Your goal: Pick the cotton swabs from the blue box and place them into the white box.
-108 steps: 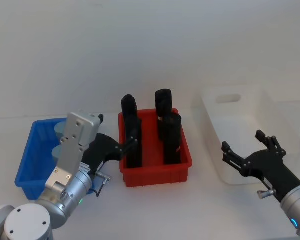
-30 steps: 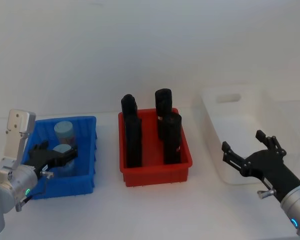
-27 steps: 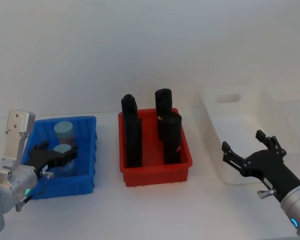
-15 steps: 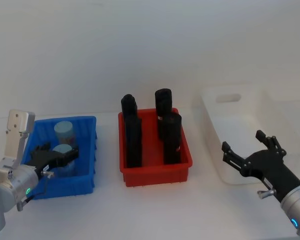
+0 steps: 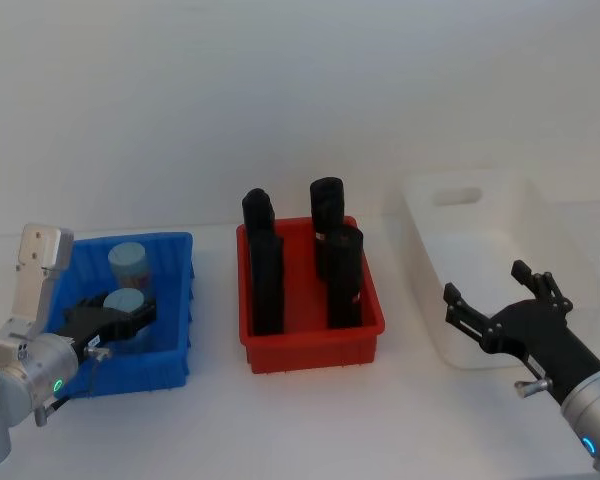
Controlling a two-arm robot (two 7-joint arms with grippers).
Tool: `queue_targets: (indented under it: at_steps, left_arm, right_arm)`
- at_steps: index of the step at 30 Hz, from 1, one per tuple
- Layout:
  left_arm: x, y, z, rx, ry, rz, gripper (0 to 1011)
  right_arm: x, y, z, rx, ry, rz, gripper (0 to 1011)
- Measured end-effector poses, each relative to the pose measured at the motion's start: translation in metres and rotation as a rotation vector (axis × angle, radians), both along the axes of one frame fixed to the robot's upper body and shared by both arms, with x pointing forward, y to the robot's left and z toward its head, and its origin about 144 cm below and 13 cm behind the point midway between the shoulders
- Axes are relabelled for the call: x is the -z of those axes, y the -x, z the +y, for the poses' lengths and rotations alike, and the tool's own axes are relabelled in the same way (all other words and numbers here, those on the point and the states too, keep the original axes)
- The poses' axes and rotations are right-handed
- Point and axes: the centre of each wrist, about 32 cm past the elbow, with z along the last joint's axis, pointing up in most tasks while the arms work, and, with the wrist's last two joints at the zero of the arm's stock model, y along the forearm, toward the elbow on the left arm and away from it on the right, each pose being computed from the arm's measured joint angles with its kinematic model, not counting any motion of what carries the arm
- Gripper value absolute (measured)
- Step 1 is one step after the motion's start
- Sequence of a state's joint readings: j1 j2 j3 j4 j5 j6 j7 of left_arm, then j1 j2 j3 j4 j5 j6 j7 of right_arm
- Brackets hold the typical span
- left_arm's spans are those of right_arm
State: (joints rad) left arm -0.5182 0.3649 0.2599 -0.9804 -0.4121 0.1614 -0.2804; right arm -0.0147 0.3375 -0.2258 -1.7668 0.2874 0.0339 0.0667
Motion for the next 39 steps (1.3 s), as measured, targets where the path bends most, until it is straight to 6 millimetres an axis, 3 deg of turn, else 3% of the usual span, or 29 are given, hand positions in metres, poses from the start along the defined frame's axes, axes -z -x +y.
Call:
queue_targets:
  at_steps: [4,9,20,39]
  left_arm:
    - [0.001,0.001,0.0,0.001,-0.005,0.005,763]
    - [-0.001,0.002,0.0,0.004,-0.014,0.001,668]
    - [-0.017,0.005,-0.003,0.033,-0.039,-0.042,664]
    - [-0.086,0.016,-0.018,0.189,-0.045,-0.115,664]
  right_arm:
    - [0.0,0.0,0.0,0.0,0.0,0.0,1002]
    - [0.0,0.0,0.0,0.0,0.0,0.0,1002]
    - [0.0,0.0,0.0,0.0,0.0,0.0,1002]
    - [0.0,0.0,0.0,0.0,0.0,0.0,1001]
